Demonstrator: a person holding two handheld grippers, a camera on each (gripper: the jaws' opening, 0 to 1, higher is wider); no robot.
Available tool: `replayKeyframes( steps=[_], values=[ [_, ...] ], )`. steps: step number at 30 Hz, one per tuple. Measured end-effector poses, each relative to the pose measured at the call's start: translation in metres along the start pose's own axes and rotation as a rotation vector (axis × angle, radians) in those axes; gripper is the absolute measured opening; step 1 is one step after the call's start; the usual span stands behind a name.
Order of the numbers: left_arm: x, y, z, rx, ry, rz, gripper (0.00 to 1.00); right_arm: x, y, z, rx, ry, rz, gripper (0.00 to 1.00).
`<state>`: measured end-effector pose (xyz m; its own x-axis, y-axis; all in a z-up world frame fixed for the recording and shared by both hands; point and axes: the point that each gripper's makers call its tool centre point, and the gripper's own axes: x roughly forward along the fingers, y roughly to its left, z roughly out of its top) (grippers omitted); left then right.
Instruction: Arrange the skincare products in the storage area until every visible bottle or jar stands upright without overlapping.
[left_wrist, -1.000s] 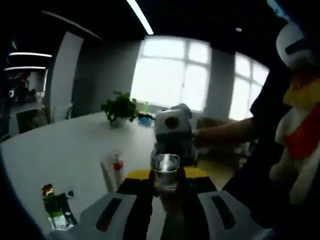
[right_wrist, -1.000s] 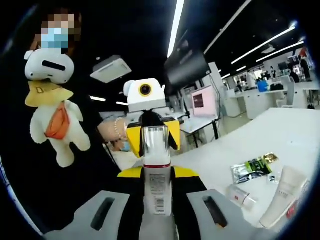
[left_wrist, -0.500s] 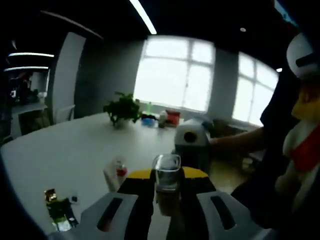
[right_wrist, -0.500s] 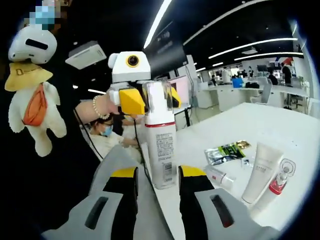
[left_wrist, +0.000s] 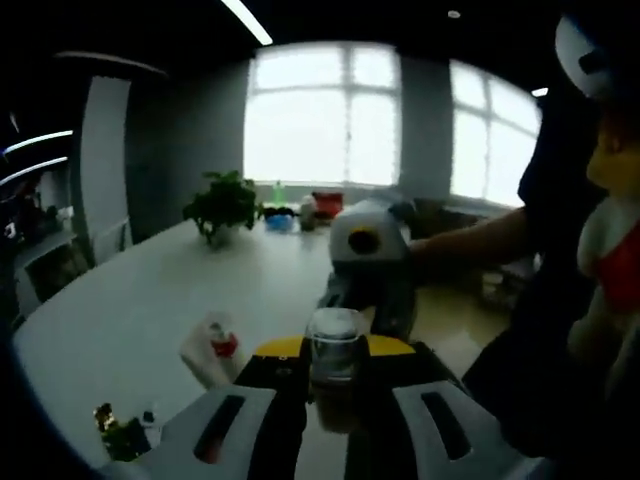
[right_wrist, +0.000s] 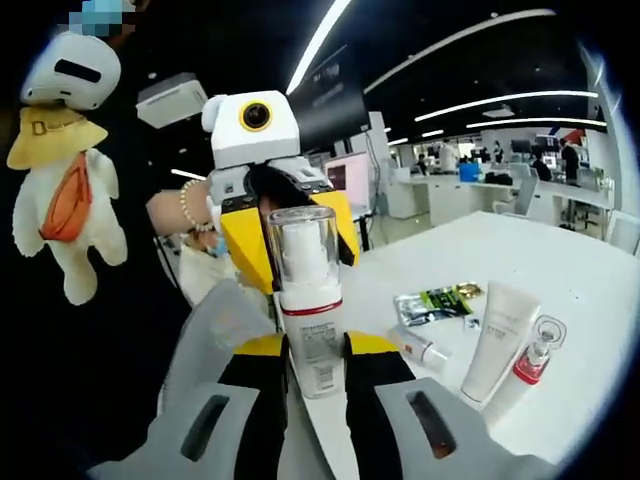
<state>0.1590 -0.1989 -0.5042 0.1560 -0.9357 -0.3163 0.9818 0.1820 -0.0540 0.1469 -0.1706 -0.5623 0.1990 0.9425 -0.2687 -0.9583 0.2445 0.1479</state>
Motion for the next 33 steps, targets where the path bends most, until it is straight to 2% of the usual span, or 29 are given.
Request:
replayKeyframes(
  steps=[4,7,11,18,24,33],
  values=[
    [0.010,0.001,0.000,0.001,0.003,-0.008,0.21,-0.004,-0.005,-0.003,-0.032,0.019,0.002,0.20],
    [0.018,0.005,-0.007,0.015,0.020,-0.002,0.21,-0.007,-0.016,-0.013,-0.072,0.067,-0.015,0.20],
    [0.031,0.009,-0.023,-0.012,0.038,0.003,0.21,-0.008,-0.024,-0.033,-0.067,0.111,-0.010,0.20],
    [0.047,0.012,-0.052,-0.045,0.072,0.001,0.18,-0.005,-0.039,-0.065,-0.059,0.147,-0.032,0.20],
    [0.060,0.020,-0.073,-0.053,0.099,0.021,0.17,-0.001,-0.050,-0.084,-0.065,0.179,-0.044,0.20],
    [0.078,0.028,-0.094,-0.056,0.135,0.019,0.17,-0.001,-0.066,-0.114,-0.048,0.219,-0.057,0.20]
  ],
)
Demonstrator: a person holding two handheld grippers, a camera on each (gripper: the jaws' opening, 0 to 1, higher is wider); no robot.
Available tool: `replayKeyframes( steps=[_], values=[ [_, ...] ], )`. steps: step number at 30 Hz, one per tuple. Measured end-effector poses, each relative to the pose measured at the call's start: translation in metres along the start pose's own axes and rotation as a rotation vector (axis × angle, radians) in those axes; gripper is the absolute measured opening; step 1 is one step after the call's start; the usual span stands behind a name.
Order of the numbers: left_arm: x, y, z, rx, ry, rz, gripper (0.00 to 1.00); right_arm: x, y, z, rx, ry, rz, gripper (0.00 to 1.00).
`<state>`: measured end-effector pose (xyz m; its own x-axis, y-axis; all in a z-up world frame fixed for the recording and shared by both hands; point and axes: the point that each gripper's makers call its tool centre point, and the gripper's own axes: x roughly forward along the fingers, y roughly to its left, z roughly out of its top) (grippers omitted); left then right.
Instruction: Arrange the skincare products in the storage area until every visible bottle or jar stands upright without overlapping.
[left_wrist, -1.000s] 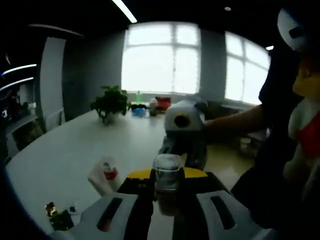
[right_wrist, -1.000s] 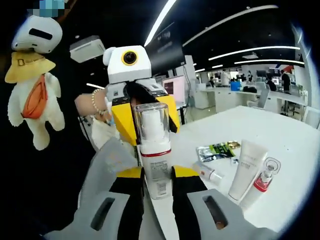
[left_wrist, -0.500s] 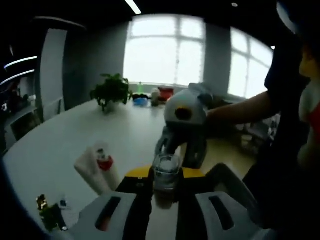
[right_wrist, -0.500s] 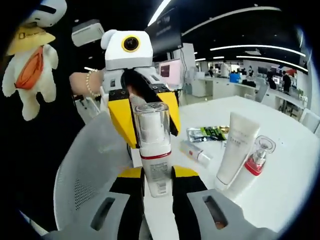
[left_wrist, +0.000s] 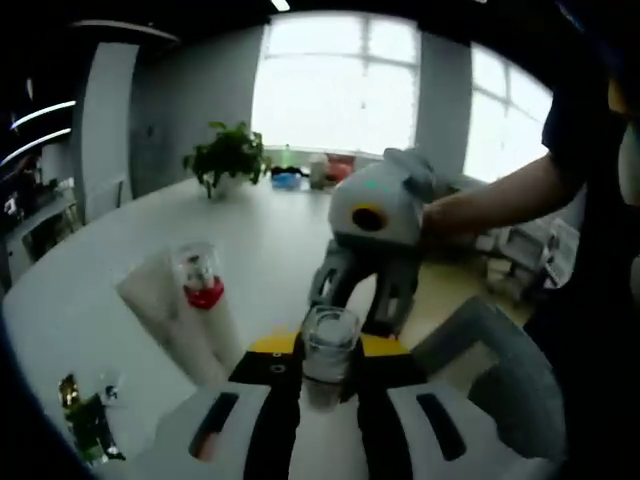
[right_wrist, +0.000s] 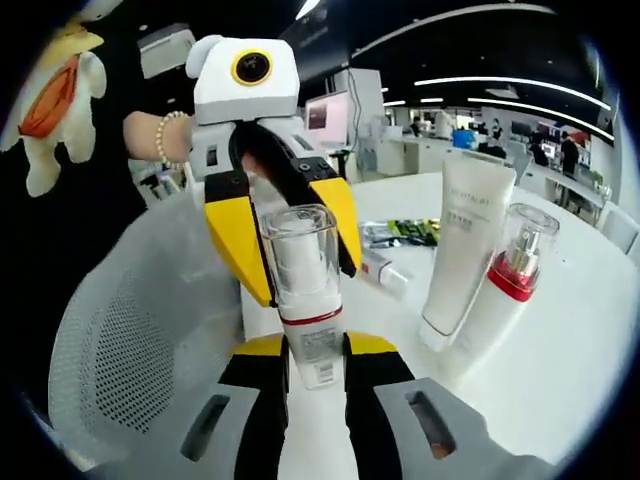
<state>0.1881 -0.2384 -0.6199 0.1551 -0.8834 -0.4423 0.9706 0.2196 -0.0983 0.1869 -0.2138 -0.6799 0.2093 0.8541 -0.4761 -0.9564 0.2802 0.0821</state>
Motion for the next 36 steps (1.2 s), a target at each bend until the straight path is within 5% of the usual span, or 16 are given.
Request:
replayKeyframes(
  steps=[15,36],
  values=[
    [0.023,0.017,-0.025,-0.002,0.035,0.009,0.17,0.005,-0.018,-0.030,-0.019,0.096,0.000,0.20],
    [0.043,0.030,-0.031,0.012,0.069,-0.010,0.17,0.008,-0.035,-0.044,-0.009,0.111,0.005,0.20]
  ],
)
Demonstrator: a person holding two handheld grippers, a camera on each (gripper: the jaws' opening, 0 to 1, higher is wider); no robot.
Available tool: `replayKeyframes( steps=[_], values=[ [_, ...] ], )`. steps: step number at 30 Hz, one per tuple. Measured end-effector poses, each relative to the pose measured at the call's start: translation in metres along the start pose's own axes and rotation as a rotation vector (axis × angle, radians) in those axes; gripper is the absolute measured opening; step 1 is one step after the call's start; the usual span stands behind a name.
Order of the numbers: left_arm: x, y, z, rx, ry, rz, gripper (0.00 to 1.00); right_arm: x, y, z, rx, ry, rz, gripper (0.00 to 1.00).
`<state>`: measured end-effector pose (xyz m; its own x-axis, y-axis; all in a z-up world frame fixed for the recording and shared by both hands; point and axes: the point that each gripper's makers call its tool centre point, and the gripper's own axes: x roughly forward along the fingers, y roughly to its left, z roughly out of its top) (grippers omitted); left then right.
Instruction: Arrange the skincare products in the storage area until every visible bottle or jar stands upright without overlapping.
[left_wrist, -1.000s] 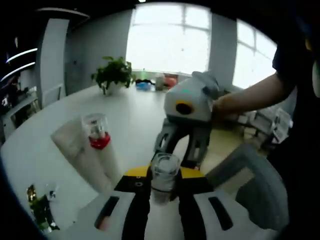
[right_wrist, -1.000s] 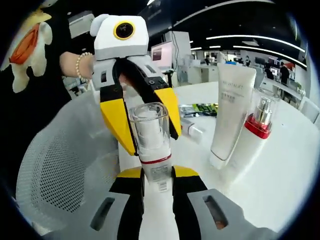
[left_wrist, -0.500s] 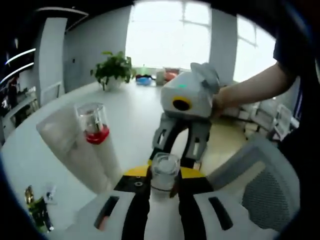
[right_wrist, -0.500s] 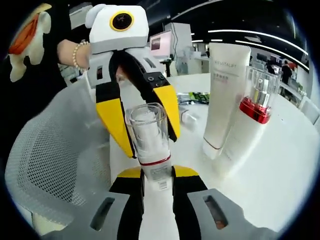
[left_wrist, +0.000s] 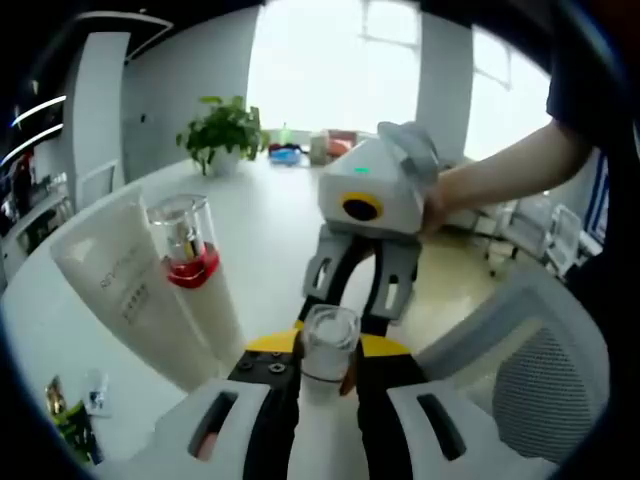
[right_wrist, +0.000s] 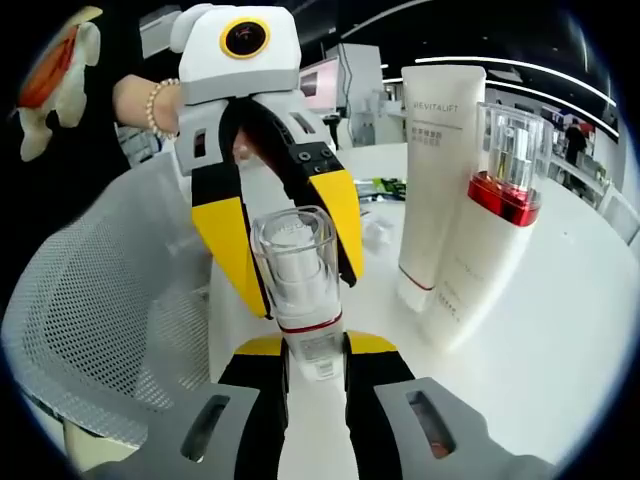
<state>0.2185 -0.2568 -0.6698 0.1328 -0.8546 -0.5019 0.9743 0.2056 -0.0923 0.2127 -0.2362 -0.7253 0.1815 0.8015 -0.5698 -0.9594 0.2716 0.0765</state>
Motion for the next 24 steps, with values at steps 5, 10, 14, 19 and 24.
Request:
replayKeyframes(
  steps=[5,10,14,19,24],
  values=[
    [0.005,0.009,0.003,0.011,-0.001,0.008,0.17,-0.002,-0.012,-0.001,-0.005,-0.001,0.004,0.20],
    [0.010,0.017,0.007,0.015,0.004,0.019,0.17,-0.003,-0.022,-0.001,-0.006,-0.007,0.004,0.20],
    [0.012,0.021,0.008,0.012,0.004,0.027,0.17,-0.004,-0.027,0.000,-0.009,-0.013,0.013,0.20],
    [0.014,0.028,0.009,0.009,0.000,0.045,0.16,-0.004,-0.033,0.001,-0.009,-0.022,0.026,0.20],
    [0.016,0.033,0.010,0.016,0.004,0.060,0.16,-0.005,-0.040,0.002,-0.012,-0.025,0.030,0.20]
  ],
)
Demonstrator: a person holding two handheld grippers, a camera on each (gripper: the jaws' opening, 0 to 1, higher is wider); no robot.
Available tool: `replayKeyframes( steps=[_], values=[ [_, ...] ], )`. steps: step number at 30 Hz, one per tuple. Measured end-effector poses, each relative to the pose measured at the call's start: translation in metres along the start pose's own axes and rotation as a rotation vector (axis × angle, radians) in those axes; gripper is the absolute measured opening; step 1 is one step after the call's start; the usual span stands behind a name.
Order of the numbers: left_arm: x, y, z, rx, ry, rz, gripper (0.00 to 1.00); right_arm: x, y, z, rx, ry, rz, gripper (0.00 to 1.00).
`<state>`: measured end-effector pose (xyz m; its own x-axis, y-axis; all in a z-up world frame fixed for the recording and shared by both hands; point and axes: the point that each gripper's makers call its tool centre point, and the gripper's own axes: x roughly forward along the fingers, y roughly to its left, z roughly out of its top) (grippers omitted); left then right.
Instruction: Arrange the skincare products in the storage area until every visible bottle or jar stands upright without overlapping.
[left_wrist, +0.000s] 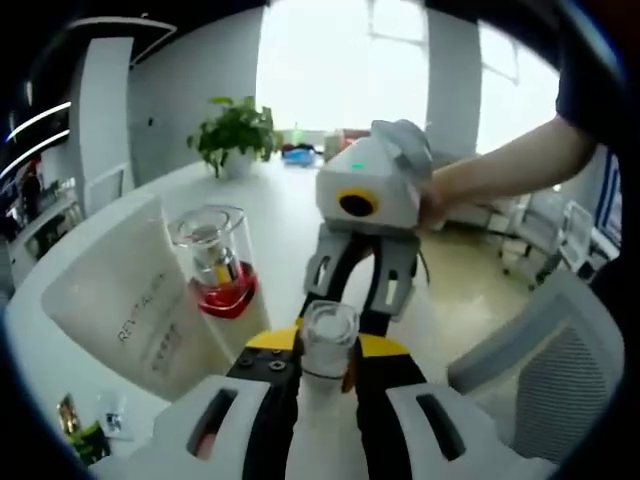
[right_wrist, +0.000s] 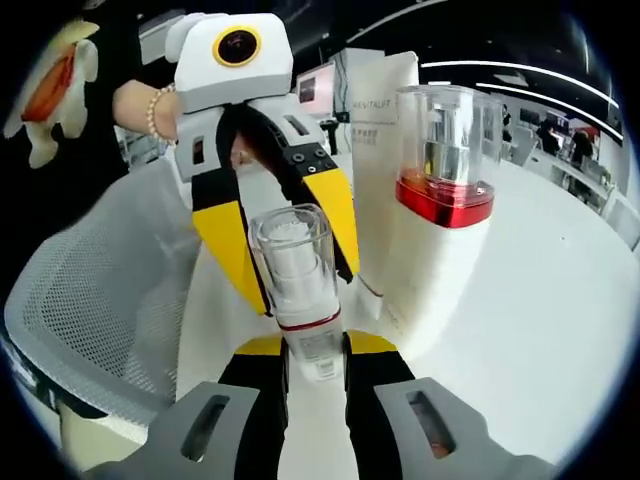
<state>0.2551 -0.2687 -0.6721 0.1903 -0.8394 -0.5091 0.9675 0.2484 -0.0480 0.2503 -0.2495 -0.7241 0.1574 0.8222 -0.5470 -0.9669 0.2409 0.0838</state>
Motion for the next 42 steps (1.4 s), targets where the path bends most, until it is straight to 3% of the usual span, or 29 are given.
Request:
replayKeyframes(
  steps=[33,42],
  values=[
    [0.001,0.007,0.001,-0.026,0.002,0.019,0.16,-0.001,-0.010,-0.004,0.012,0.003,0.010,0.20],
    [-0.009,0.008,-0.001,-0.015,0.010,0.032,0.16,0.000,-0.008,-0.003,0.006,0.012,0.010,0.21]
  ],
)
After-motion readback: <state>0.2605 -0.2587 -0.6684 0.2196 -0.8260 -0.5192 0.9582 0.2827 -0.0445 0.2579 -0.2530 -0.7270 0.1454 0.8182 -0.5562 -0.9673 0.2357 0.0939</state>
